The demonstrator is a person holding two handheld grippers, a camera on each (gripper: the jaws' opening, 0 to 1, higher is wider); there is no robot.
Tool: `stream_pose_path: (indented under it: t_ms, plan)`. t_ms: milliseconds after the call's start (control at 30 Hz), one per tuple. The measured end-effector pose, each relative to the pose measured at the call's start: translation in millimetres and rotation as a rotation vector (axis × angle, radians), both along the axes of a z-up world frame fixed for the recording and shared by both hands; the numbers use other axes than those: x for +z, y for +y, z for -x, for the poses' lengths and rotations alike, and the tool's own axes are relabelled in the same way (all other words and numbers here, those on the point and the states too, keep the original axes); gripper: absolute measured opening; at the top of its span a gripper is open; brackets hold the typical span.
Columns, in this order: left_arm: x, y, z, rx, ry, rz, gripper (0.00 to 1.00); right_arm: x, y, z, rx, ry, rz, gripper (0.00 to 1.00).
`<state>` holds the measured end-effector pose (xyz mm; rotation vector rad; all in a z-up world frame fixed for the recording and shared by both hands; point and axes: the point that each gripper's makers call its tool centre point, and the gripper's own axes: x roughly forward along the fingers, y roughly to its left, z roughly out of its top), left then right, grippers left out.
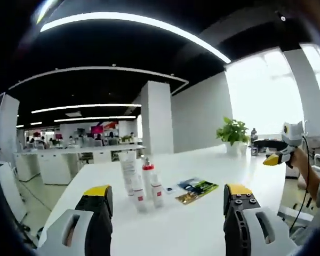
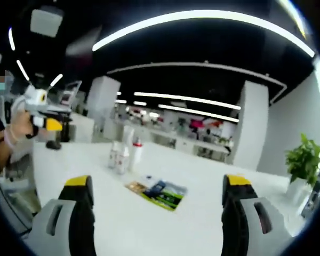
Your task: Arrange the skincare products in the storage area until every visible bottle or jar stands upright without overlapping.
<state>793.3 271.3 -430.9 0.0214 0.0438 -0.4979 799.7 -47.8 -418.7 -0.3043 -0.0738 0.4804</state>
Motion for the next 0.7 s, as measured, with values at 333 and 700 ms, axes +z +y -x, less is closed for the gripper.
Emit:
stream_pose_path:
  t_ms: [333,700]
  plan:
    - [-11.5,26.0,5.0,0.071,0.028,0.089,0.98,-21.8,-30.1,22.2,-0.025,0.051,-0.138,1.00]
    - [-38.5,23.2,2.3,0.069,0.127,0.052,0.92,-45.6,-36.9,20.6,-0.014,0.147,-0.214,1.00]
